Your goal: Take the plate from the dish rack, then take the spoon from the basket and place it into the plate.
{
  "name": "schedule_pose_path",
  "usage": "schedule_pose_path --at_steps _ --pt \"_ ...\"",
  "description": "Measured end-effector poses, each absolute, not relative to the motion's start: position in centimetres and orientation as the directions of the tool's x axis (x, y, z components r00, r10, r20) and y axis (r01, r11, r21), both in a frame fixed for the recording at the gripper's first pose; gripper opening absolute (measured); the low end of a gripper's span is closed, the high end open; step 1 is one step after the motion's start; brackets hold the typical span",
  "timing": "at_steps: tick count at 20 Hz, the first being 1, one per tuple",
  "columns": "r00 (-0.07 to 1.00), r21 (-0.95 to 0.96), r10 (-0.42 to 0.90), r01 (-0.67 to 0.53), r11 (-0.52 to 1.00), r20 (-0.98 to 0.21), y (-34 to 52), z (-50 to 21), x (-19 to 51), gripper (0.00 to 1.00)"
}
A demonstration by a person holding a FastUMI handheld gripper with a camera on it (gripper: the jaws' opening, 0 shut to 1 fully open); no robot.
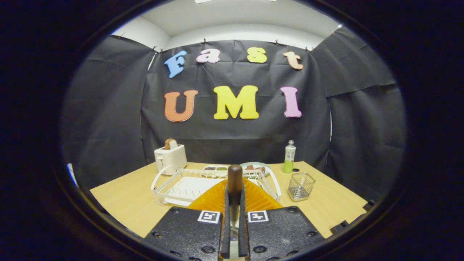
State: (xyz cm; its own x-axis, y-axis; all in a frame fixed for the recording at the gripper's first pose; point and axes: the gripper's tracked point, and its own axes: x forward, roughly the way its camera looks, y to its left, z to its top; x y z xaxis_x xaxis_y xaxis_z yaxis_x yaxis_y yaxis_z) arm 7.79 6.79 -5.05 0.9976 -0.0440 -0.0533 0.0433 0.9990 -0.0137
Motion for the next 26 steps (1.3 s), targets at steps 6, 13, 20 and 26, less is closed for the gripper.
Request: schedule_pose_path --at_steps 6,13,20,26 --pt "0.987 0.006 -0.082 0.083 0.997 -0.137 7.3 -10.9 9.2 0.14" --pt "0.99 -0.049 -0.046 0.039 0.998 -0.134 8.3 -11.3 7.9 0.17" --pt "0.994 -0.148 -0.111 0.113 0.982 0.017 6.3 -8.2 4.5 0.33" --pt "0.994 -0.152 -0.102 0.108 0.982 0.048 5.6 -6.0 1.4 0.59"
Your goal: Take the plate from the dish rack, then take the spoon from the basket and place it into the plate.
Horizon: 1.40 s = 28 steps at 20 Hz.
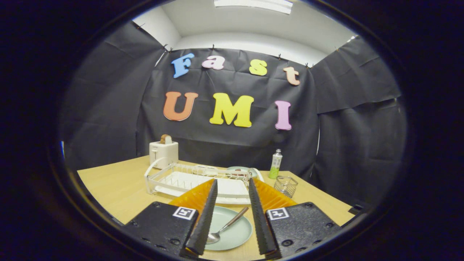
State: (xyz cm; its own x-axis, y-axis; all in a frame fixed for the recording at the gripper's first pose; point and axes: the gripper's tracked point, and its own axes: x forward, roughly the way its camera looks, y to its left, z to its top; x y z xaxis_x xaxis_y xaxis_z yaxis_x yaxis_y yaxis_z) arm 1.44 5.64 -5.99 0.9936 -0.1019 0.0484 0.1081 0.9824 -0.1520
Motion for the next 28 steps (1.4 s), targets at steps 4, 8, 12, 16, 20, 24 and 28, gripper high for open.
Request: schedule_pose_path --at_steps 4,8,12,16,20,24,28 --pt "0.997 -0.081 -0.074 0.074 0.994 -0.004 5.7 -5.7 0.3 0.89" --pt "0.993 -0.071 -0.113 0.11 0.991 -0.034 3.9 -4.6 -0.1 1.0" --pt "0.99 -0.046 -0.139 0.137 0.989 -0.037 2.5 -3.1 -1.4 1.0" --pt "0.989 -0.057 -0.147 0.147 0.988 -0.003 1.5 -1.3 -2.6 1.0" --pt "0.989 -0.071 -0.148 0.148 0.986 0.0 1.4 -0.4 -3.1 1.0" --pt "0.989 -0.073 -0.147 0.149 0.986 0.025 1.2 1.0 -4.0 1.0" --pt "0.988 -0.075 -0.147 0.15 0.986 0.04 1.1 1.7 -4.9 1.0"
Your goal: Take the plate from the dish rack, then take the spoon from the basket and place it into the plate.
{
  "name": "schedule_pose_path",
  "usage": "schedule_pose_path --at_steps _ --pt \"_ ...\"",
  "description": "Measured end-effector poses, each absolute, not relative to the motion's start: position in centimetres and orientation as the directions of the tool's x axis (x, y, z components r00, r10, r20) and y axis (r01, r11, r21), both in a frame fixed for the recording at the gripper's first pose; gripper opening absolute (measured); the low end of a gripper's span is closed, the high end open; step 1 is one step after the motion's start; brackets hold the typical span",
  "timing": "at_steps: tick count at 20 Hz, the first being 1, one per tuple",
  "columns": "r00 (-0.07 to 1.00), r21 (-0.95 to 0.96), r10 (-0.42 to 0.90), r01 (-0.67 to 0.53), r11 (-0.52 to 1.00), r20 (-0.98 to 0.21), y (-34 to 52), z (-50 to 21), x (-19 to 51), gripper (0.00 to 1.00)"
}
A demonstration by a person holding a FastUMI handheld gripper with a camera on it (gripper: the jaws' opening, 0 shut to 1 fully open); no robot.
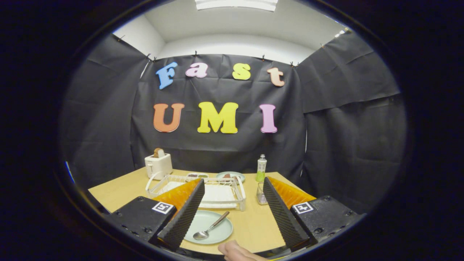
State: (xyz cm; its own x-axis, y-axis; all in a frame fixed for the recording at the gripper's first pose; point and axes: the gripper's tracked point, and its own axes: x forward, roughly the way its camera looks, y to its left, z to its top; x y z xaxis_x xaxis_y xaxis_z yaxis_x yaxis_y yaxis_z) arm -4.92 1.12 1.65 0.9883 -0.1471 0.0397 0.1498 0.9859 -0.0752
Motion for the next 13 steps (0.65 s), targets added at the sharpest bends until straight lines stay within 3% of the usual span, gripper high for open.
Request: schedule_pose_path --at_steps 13 --pt "0.989 -0.083 -0.151 0.151 0.985 0.007 1.0 0.4 -4.9 1.0"
